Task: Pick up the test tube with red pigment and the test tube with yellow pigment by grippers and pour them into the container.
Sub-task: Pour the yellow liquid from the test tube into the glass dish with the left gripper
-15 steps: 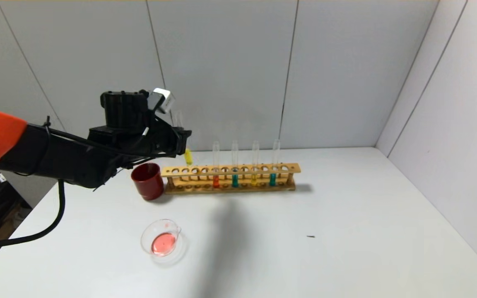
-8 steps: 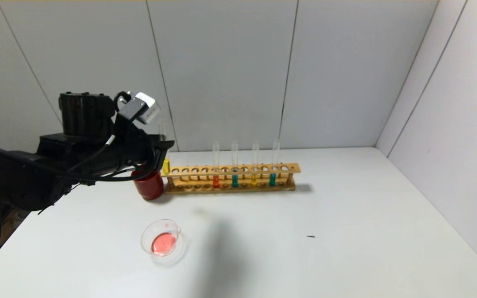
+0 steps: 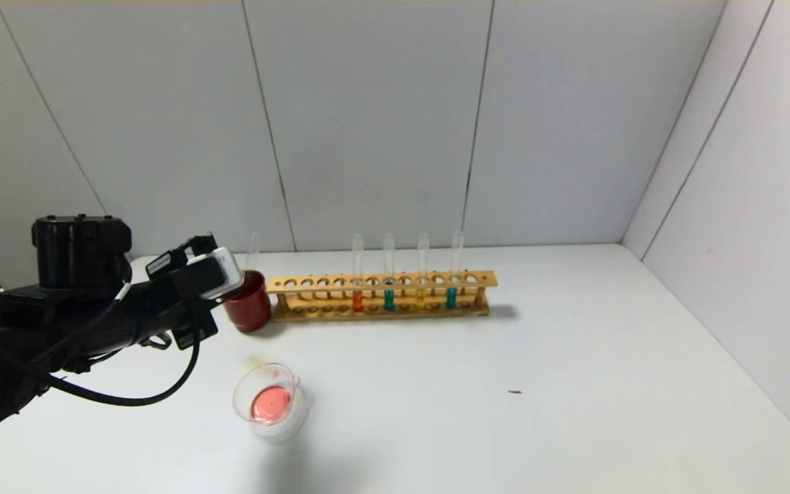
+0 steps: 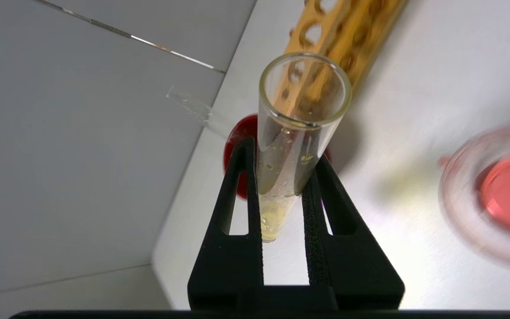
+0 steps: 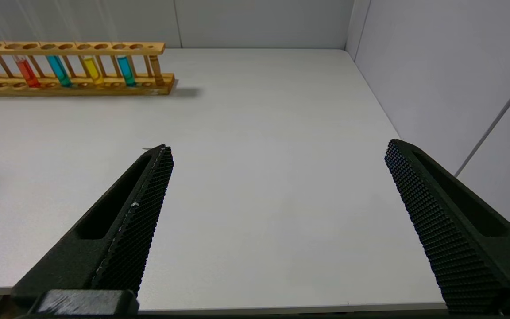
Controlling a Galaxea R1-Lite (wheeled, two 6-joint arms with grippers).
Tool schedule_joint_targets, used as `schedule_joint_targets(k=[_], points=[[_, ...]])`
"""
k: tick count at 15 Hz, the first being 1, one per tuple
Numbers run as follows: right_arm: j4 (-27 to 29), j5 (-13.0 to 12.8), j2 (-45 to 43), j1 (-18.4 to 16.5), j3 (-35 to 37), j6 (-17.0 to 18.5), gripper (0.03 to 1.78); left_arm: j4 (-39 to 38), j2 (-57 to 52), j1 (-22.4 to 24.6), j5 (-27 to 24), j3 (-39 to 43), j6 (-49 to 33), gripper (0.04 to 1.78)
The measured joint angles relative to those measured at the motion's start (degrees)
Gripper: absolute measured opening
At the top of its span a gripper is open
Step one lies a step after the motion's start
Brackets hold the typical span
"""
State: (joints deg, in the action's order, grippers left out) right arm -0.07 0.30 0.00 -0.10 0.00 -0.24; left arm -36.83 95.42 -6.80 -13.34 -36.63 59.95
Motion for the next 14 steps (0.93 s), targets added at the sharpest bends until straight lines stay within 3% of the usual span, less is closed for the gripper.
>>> schedule_joint_targets(k=[5, 9, 14], points=[[0.00, -0.01, 0.00, 0.00, 0.00, 0.00, 1.75, -0.05, 1.33, 1.73, -2.04, 1.05, 21.16, 0.31], [0.00, 0.00, 0.00, 0.00, 0.00, 0.00, 1.75, -0.16, 2.65, 1.66, -2.18, 1.13, 32.33, 0.31], [0.00, 0.00, 0.00, 0.00, 0.00, 0.00, 1.75, -0.38, 4.33, 0.90, -3.25, 1.13, 36.52, 0.31]])
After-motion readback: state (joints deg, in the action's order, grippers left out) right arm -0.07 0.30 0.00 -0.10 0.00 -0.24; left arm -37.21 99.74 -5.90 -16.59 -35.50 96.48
